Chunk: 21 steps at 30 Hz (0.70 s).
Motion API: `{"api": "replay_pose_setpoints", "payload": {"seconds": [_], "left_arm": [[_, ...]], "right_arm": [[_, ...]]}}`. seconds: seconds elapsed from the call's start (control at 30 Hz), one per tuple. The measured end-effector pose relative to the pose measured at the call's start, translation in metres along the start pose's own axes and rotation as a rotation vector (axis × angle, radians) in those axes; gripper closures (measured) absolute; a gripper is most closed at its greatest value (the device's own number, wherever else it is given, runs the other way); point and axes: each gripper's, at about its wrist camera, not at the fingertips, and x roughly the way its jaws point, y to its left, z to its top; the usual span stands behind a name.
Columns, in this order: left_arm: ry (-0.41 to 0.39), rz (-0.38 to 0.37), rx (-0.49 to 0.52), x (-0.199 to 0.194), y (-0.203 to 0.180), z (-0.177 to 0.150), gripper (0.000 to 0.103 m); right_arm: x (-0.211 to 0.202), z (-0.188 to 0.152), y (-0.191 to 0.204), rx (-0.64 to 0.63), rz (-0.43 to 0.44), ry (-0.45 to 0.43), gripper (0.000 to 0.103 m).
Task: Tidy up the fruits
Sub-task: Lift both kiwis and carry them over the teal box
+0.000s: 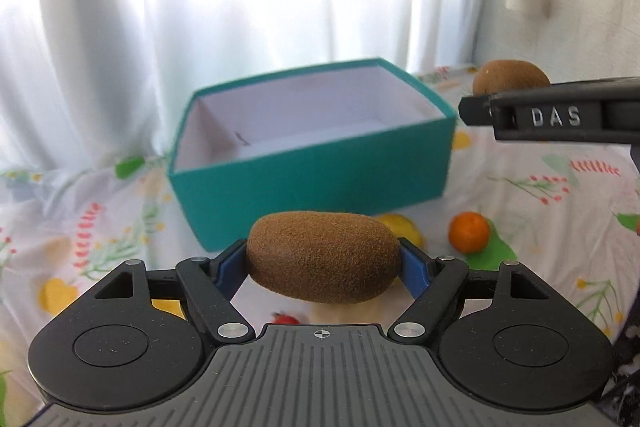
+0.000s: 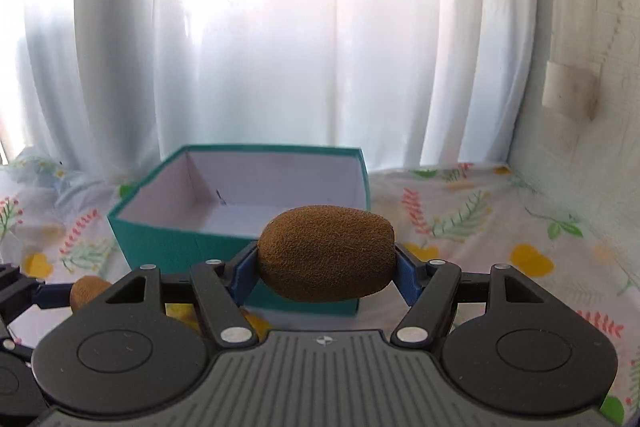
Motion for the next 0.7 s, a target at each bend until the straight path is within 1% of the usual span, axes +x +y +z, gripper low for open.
{"api": "replay_pose_setpoints", "payload": {"seconds": [0.17, 0.27, 0.37, 0.47, 0.53, 0.6, 0.7], "left_arm": [[-0.032, 0.040, -0.034, -0.011, 0.011, 0.016, 0.021], [-0.077, 0.081, -0.045, -0.018, 0.020, 0.033, 0.021], [-0.132, 0.127, -0.063, -0.022, 0.032, 0.060, 0.021], [-0.162, 0.162, -0.089, -0.020, 0.044, 0.088, 0.021], [-0.168, 0.187, -0.119, -0.014, 0.051, 0.103, 0.021], [-0.159, 0.201, -0.138, -0.004, 0.056, 0.111, 0.021], [-0.119, 0.209, -0.151, 0.015, 0.057, 0.112, 0.021]], "right_arm": [[0.007, 0.014, 0.002, 0.019, 0.026, -0.022, 0.035], [0.010, 0.024, 0.001, 0.035, 0.038, -0.033, 0.035], [0.013, 0.037, 0.003, 0.038, 0.042, -0.059, 0.035], [0.016, 0.054, 0.005, 0.054, 0.051, -0.093, 0.035], [0.018, 0.064, 0.008, 0.055, 0.050, -0.127, 0.035], [0.023, 0.067, 0.011, 0.050, 0.049, -0.147, 0.035], [0.036, 0.060, 0.013, 0.060, 0.054, -0.121, 0.035]]}}
